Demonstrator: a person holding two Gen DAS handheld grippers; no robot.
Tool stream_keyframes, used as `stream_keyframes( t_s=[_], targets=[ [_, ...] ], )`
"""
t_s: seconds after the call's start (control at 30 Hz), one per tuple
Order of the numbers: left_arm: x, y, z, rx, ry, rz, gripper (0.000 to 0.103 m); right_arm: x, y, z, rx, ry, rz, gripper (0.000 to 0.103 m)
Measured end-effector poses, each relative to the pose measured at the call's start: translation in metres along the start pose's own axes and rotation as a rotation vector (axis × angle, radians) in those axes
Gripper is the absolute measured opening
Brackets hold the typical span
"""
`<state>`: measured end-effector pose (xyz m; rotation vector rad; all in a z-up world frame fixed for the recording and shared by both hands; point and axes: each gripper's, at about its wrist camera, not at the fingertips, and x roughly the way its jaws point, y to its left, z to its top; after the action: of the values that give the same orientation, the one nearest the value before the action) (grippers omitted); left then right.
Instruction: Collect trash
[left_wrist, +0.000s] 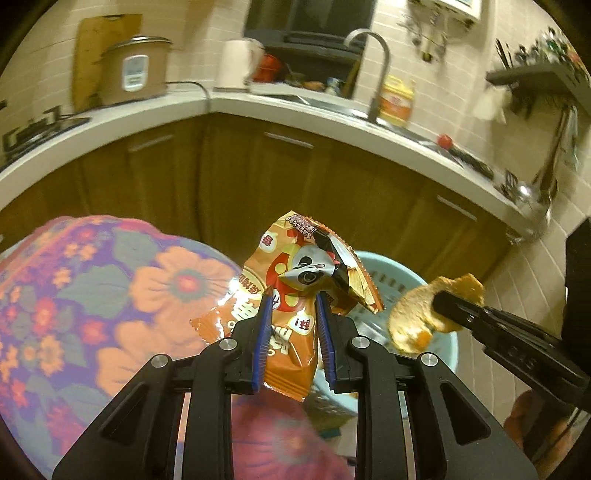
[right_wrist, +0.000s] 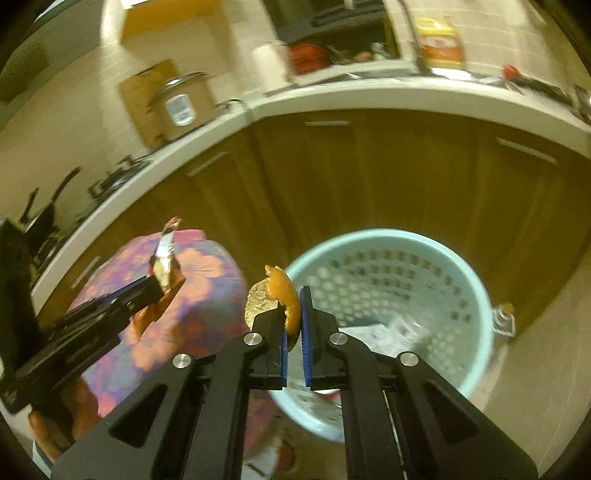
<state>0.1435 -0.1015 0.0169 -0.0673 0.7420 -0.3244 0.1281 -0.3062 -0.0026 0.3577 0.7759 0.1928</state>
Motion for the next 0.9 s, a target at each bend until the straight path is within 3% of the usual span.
stream_keyframes(
  t_s=[0.17, 0.43, 0.47, 0.53, 0.63, 0.73, 0.8, 0.9],
  targets=[
    [0.024, -0.026, -0.007, 0.002, 0.049, -0.032, 0.023, 0.006, -0.030, -0.001, 0.058, 0.019, -0.041, 0.004],
    [0.062, -0.036, -0.011, -0.045, 0.139, -0.111, 0.027, 0.025, -0.055, -0.004, 0.100, 0.100, -0.088, 0.005],
    [0.063, -0.036, -0.012, -0.050, 0.144, -0.113, 0.030, 0.027, -0.059, -0.005, 0.108, 0.116, -0.080, 0.005],
    [0.065, -0.036, -0.013, -0.052, 0.151, -0.118, 0.053, 0.030, -0.060, -0.005, 0.107, 0.132, -0.078, 0.008],
    [0.060, -0.038, -0.012, -0.028, 0.139, -0.122, 0.055, 0.031, -0.060, -0.008, 0.099, 0.137, -0.086, 0.015],
    [0.054, -0.037, -0.011, -0.014, 0.132, -0.127, 0.056, 0.029, -0.055, -0.009, 0.085, 0.131, -0.091, 0.030],
    [0.050, -0.037, -0.010, -0.009, 0.126, -0.129, 0.056, 0.025, -0.052, -0.008, 0.070, 0.114, -0.101, 0.046],
    [0.037, -0.031, -0.012, 0.001, 0.108, -0.130, 0.056, 0.016, -0.047, -0.007, 0.065, 0.091, -0.098, 0.049]
  ],
)
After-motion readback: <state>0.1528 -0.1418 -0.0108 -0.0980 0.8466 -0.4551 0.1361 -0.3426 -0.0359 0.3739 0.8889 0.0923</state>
